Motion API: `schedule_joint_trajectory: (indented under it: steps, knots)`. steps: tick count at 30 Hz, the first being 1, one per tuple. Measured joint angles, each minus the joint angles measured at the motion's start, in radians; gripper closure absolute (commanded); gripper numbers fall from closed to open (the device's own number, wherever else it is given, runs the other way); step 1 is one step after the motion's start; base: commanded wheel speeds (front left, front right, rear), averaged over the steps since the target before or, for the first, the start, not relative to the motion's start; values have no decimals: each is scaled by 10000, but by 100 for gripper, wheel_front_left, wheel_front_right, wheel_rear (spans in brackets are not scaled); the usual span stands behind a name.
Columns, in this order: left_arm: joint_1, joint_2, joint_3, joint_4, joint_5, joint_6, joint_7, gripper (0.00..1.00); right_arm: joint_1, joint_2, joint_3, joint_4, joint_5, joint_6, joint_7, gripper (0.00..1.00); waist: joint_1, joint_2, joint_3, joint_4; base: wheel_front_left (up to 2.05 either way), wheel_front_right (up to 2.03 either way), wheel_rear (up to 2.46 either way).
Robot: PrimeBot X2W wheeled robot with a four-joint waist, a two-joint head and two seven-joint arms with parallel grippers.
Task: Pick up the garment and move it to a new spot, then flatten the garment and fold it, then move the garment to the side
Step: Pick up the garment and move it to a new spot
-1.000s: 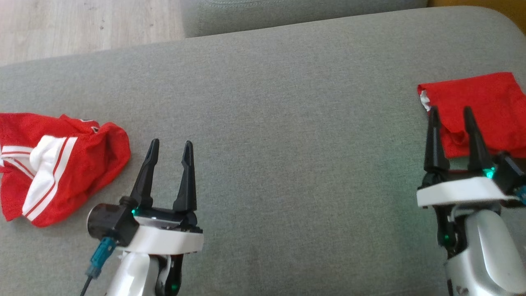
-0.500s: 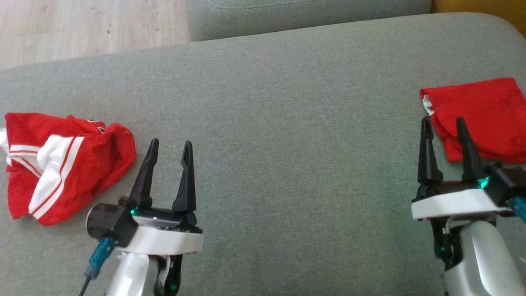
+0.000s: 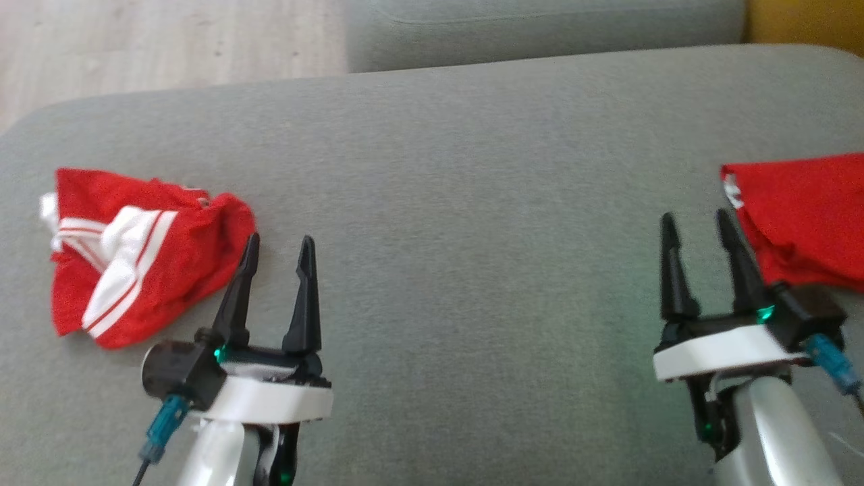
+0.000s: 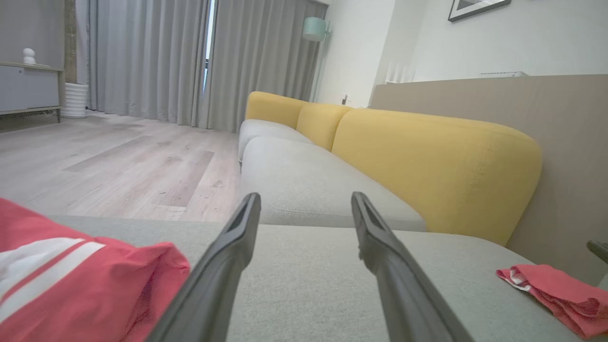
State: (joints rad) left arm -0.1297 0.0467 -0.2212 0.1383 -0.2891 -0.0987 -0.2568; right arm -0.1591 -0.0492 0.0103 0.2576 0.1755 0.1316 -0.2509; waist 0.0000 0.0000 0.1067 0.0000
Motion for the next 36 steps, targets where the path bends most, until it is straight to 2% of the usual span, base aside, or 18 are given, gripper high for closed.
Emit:
schedule_joint_trajectory:
  steps: [10, 24, 34, 36]
  knots:
    - [343, 4, 270, 10, -2, 109, 0, 0, 276, 6, 796, 104, -81, -2, 0, 0, 0, 0, -231, 1221, 0, 0, 0]
    - [689, 13, 320, 27, -44, 186, 0, 0, 292, 8, 1185, 130, 113, 0, 0, 0, -1, 0, -578, 3037, 0, 0, 0]
    - [781, 15, 616, 44, -54, 182, 0, 0, 300, 6, 1319, 157, 186, 0, 2, 0, 0, 0, -553, 3127, 0, 0, 0]
    - [758, 13, 690, 186, -527, 199, 0, 0, 298, 6, 1371, 157, 213, 0, 0, 0, 0, 0, -466, 3051, 0, 0, 0]
